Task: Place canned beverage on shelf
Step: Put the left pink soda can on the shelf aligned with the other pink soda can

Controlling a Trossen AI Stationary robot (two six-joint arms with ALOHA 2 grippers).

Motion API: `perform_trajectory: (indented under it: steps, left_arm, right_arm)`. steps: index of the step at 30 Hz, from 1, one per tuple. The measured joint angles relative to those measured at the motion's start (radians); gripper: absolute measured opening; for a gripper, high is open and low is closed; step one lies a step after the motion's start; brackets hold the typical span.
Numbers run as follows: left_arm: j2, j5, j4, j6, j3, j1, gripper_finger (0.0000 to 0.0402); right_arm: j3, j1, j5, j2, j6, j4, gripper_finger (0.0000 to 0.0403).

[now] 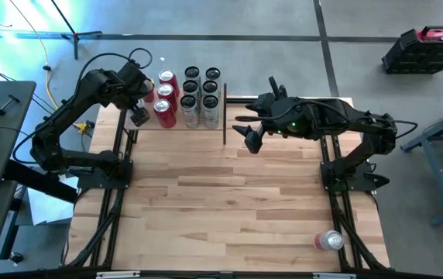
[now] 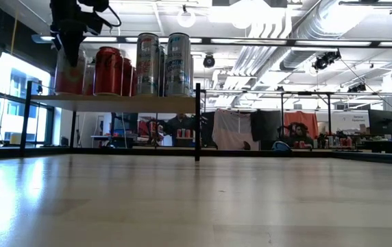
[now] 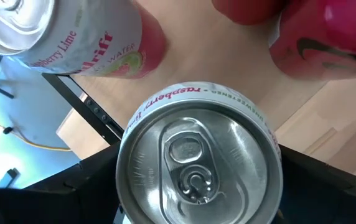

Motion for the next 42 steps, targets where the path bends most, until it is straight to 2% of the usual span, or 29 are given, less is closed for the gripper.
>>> perform_trajectory:
  steps: [26,42]
  left_arm:
    - [0.024,-0.007,0.007,-0.054,0.0,0.0,0.0335]
    - [0.024,-0.037,0.001,0.001,0.0,0.0,0.0335]
  right_arm:
    - [0.0,0.0,-0.014,0.0,0.004,-0.031,0.0348]
    - [0.0,0.0,-0.016,0.0,0.006,-0.034,0.0348]
